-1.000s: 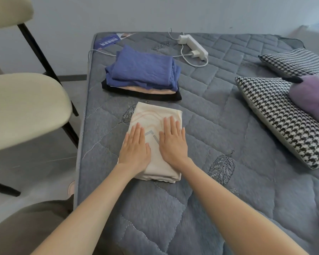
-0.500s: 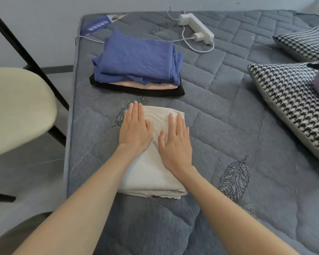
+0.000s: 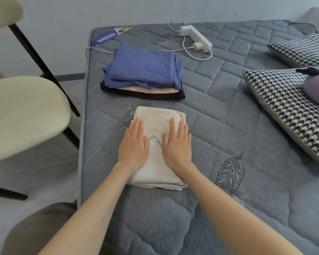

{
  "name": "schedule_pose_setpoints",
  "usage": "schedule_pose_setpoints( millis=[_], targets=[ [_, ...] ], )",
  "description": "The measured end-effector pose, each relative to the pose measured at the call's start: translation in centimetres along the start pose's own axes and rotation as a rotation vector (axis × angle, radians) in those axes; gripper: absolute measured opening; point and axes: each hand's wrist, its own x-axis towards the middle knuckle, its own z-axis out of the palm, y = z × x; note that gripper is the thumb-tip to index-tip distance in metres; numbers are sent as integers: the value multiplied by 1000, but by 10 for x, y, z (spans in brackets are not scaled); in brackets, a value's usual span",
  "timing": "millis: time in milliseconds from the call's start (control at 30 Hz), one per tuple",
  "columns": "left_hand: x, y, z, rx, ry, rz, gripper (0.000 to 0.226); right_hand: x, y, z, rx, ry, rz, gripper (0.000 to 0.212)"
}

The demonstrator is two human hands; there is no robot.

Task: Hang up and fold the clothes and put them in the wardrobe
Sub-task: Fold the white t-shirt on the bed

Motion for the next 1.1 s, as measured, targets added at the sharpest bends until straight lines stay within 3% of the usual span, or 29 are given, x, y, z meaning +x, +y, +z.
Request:
schedule_pose_setpoints(
  millis=[233, 500, 600, 767, 967, 1100],
  targets=[
    [-37, -4, 0, -118, 6, -56, 53, -31, 3, -2, 24, -35, -6, 60],
    [-54, -8, 2, -198, 38, -21, 51, -55, 5, 1, 55, 43, -26, 59],
    [-56, -7, 0, -224, 22, -46, 51, -53, 7, -2, 79, -11, -33, 60],
    [-54, -9, -9, -322, -7, -96, 51, -48, 22, -18, 391, -122, -95, 72],
    [-28, -9, -32, -564, -34, -395, 63, -34, 21, -40, 744, -121, 197, 82],
    [-20, -12, -38, -525, -53, -401, 55, -30, 19, -38, 799, -184, 292, 80]
  ],
)
